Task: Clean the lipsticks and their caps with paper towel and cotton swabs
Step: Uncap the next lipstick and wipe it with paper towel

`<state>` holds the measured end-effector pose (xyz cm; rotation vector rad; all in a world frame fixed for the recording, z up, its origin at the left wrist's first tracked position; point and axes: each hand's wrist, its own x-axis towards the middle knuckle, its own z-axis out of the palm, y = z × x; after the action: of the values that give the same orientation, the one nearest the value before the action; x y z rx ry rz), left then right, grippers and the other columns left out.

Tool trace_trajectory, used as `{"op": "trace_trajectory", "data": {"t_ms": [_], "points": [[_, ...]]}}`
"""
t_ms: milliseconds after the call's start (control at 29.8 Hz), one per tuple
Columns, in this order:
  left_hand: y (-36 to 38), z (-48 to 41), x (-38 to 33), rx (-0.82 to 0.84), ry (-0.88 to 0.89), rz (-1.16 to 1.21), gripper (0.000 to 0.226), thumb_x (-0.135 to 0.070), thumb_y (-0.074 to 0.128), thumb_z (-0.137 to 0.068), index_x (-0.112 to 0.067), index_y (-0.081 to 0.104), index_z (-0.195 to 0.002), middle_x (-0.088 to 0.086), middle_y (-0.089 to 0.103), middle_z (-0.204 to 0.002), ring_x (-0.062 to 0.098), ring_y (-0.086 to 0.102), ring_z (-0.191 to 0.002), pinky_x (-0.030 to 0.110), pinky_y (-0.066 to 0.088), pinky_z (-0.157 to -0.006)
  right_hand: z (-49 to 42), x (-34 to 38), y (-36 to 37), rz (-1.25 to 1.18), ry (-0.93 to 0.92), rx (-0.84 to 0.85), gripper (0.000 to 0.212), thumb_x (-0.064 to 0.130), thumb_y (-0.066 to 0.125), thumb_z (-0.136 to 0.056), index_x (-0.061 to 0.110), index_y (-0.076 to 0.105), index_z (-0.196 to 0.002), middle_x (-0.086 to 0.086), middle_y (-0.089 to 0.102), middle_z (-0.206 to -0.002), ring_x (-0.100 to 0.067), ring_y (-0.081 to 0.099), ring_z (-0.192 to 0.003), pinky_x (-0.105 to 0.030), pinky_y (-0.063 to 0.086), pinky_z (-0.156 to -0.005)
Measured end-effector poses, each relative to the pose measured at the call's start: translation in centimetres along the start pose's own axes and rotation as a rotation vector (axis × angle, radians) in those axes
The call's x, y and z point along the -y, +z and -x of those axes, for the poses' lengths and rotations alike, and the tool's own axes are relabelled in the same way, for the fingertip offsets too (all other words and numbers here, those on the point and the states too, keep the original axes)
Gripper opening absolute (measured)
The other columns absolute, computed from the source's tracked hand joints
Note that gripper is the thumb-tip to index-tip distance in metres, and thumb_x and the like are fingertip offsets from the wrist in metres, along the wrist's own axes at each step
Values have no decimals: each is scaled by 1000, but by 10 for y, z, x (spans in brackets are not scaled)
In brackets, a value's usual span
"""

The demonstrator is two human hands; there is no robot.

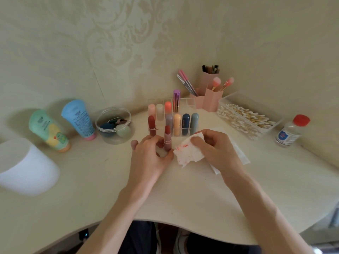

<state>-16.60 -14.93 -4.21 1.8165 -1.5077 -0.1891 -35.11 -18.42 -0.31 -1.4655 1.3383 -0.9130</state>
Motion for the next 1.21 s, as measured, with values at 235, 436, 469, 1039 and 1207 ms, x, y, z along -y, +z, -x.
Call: {"op": "trace_trajectory", "data": {"t_ms": [235, 436, 469, 1039, 1207], "points": [[-3, 1, -3, 30, -16, 2, 17, -40, 81, -81, -28, 69, -83, -25, 47, -73, -11, 44, -66, 42, 39, -82, -1, -2, 0, 9, -23, 6, 14, 18, 66, -98, 17, 77, -91, 0, 79, -85, -19, 75, -86, -31, 56, -76], [-4, 2, -3, 39, -15, 8, 16, -38, 81, -81, -28, 69, -85, -16, 57, -80, -2, 46, -66, 46, 44, -86, -2, -3, -1, 10, -56, 64, 12, 12, 67, -96, 15, 78, -92, -1, 79, -85, -16, 76, -84, -27, 57, -73], [-4, 2, -3, 39, -15, 11, 16, -38, 80, -81, -26, 70, -87, -14, 59, -83, 0, 46, -66, 47, 44, -86, -2, -3, -1, 11, -70, 88, 13, 10, 68, -95, 15, 79, -92, 0, 79, -86, -14, 76, -84, -24, 57, -71], [-45, 31, 19, -195, 28, 112, 22, -9, 73, -88, -22, 73, -106, -13, 67, -92, 9, 62, -68, 18, 48, -65, 1, -7, 1, 207, -183, 214, 30, 15, 75, -87, 35, 77, -109, 15, 76, -98, -2, 72, -92, -25, 62, -74], [-54, 23, 33, -275, 117, -202, 24, -20, 70, -98, -18, 70, -122, -1, 63, -111, 20, 60, -90, 32, 51, -71, 2, -7, 1, 209, -184, 238, 33, 14, 74, -88, 35, 77, -114, 18, 77, -100, 1, 72, -96, -20, 59, -76]]}}
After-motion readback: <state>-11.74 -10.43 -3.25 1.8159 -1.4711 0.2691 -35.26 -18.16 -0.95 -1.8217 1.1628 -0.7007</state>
